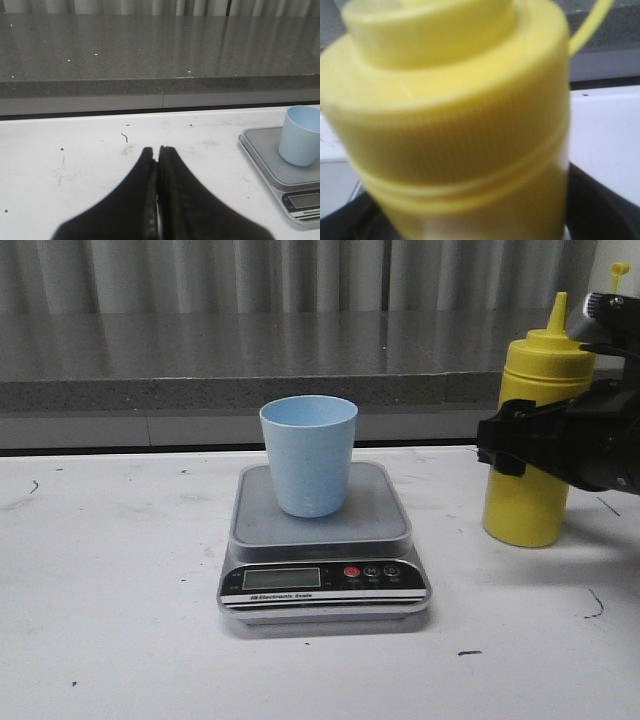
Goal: Pour seasoning into cup on scale with both arms
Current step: 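Grasp the yellow squeeze bottle with the right gripper, then lift the bottle and tilt its nozzle over the cup with the right gripper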
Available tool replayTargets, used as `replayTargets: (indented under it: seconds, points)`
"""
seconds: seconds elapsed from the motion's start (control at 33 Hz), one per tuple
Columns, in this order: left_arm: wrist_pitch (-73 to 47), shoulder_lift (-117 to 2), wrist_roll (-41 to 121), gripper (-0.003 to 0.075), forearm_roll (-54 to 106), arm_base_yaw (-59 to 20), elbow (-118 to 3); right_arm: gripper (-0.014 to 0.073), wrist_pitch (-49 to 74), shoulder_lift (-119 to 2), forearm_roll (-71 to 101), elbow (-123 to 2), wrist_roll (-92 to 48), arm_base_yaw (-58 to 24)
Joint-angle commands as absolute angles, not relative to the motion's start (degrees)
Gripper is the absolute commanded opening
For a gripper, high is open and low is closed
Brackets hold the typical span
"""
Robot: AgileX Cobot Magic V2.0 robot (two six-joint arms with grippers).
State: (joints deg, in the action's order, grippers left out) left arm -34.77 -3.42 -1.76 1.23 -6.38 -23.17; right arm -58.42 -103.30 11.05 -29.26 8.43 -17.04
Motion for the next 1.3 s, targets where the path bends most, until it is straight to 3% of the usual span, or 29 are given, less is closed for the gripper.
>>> replayTargets:
  seconds: [0.0, 0.36, 0.45, 0.54, 0.61, 0.85, 1.06, 1.27]
  points:
    - [-30.0, -4.0, -2.4, -0.002, 1.7, -6.2, -24.6, 0.0588, -60.6, -103.0, 10.1, -33.0, 8.5, -17.0]
    - [-30.0, -4.0, -2.4, -0.002, 1.7, -6.2, -24.6, 0.0578, -61.2, -107.0, 10.1, -35.4, 8.5, -17.0]
    - [-30.0, -4.0, -2.4, -0.002, 1.7, -6.2, -24.6, 0.0423, -61.5, -107.0, 10.0, -35.4, 8.5, -17.0]
    - [-30.0, -4.0, -2.4, -0.002, 1.7, -6.2, -24.6, 0.0194, -62.8, -107.0, 9.7, -35.3, 8.5, -17.0]
    - [-30.0, -4.0, -2.4, -0.002, 1.7, -6.2, -24.6, 0.0124, -64.0, -106.8, 9.1, -35.3, 8.4, -17.0]
    - [-30.0, -4.0, -2.4, -0.002, 1.7, -6.2, -24.6, 0.0118, -60.7, -99.1, 8.3, -38.8, -6.1, -17.0]
    - [-30.0, -4.0, -2.4, -0.002, 1.7, -6.2, -24.6, 0.0118, -42.9, -93.5, 5.9, -49.7, -33.9, -17.0]
    - [-30.0, -4.0, -2.4, -0.002, 1.7, -6.2, -24.6, 0.0118, -38.4, -93.7, 3.9, -54.5, -61.1, -17.0]
